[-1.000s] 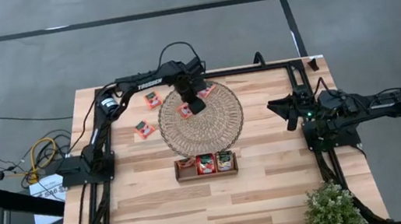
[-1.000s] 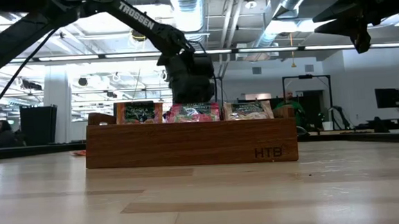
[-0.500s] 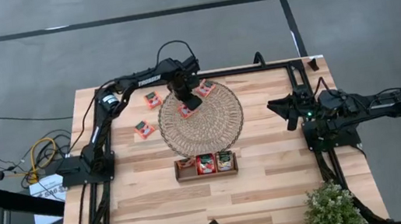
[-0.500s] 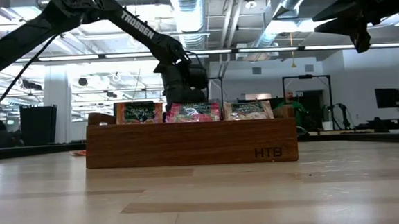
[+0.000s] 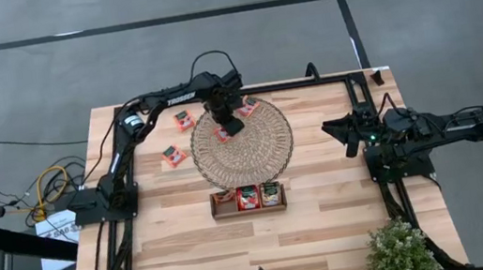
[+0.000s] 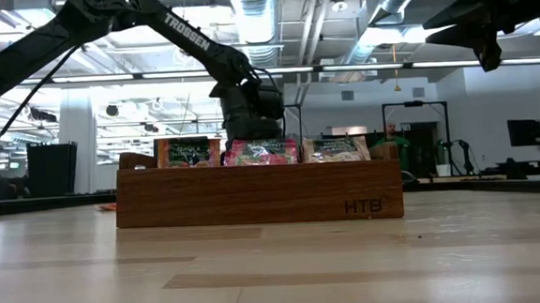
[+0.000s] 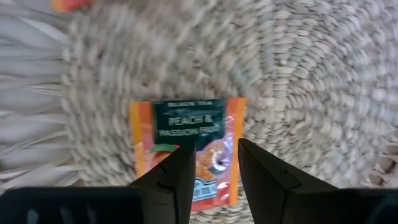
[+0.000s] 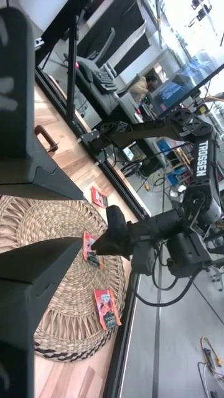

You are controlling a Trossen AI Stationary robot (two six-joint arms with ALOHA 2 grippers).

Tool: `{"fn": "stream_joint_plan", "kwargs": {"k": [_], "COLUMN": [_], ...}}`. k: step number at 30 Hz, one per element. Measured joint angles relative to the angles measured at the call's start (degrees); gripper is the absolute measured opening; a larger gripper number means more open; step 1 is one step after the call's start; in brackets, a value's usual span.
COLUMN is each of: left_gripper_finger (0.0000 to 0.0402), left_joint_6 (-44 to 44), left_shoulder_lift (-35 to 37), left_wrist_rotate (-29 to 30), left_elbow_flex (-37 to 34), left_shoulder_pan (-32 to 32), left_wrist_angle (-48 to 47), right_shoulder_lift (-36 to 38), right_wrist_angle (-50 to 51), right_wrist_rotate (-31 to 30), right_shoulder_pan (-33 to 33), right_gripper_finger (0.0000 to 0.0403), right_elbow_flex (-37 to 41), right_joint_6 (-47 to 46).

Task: Pick & Place Tea
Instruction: Put the orange tea bag into the left section of the wooden organizer

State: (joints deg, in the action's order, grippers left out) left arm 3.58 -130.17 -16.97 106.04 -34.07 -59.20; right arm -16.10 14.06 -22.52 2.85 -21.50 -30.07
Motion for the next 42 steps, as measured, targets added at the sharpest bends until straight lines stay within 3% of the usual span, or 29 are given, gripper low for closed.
{"fn": "stream_joint_plan", "kwargs": {"k": [16, 23, 32, 42], "left_gripper_finger": [0.0112, 0.0112, 0.0112, 0.0112], "left_joint_6": [-1.23, -1.78, -4.64, -13.31], "left_shoulder_lift": [-0.02, -0.89, -2.47, -2.73], "left_wrist_rotate": [-1.34, 2.26, 1.37, 7.71], "left_elbow_flex": [0.00, 0.02, 0.28, 3.63], "left_shoulder_pan": [-1.17, -0.80, -0.89, -1.19], "left_wrist_angle": [-1.48, -2.70, -5.33, -7.12], "right_shoulder_lift": [0.00, 0.00, 0.00, 0.00], "right_wrist_angle": [0.00, -0.01, -0.02, 0.00], "right_wrist_rotate": [0.00, -0.04, -0.04, -0.04], "right_shoulder_pan": [0.00, 0.00, 0.00, 0.00], "right_gripper_finger": [0.0098, 0.0098, 0.0098, 0.0098], "right_elbow_flex": [0.00, 0.00, 0.00, 0.00], "right_joint_6": [-0.02, -0.02, -0.01, 0.02]}}
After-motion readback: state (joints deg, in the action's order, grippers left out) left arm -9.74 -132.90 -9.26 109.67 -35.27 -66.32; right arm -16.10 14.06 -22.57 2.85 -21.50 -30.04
